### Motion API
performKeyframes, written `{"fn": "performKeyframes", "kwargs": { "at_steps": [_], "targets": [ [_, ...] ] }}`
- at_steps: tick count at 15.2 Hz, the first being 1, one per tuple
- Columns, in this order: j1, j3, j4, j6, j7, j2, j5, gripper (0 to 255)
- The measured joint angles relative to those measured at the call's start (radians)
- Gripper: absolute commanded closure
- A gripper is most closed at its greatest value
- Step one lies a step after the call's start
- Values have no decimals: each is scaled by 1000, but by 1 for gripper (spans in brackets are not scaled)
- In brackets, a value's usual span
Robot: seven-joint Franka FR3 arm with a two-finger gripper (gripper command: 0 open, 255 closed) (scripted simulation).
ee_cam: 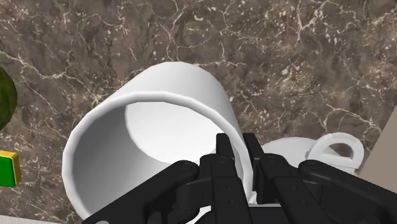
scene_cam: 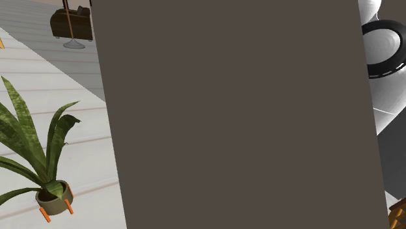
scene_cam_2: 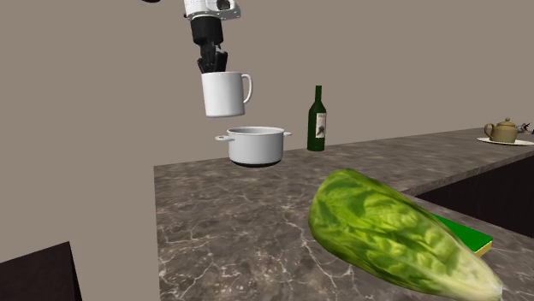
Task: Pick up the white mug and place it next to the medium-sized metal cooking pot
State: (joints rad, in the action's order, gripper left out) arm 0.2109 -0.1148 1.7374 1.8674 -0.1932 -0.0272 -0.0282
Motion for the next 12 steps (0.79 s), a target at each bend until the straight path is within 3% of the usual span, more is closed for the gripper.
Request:
{"fn": "performKeyframes", "kwargs": {
  "at_steps": [5, 12],
  "targets": [
    [54, 48, -122, -30, -103, -95, -6, 255],
    [64, 56, -71, 43, -125, -119, -7, 255]
  ]
}}
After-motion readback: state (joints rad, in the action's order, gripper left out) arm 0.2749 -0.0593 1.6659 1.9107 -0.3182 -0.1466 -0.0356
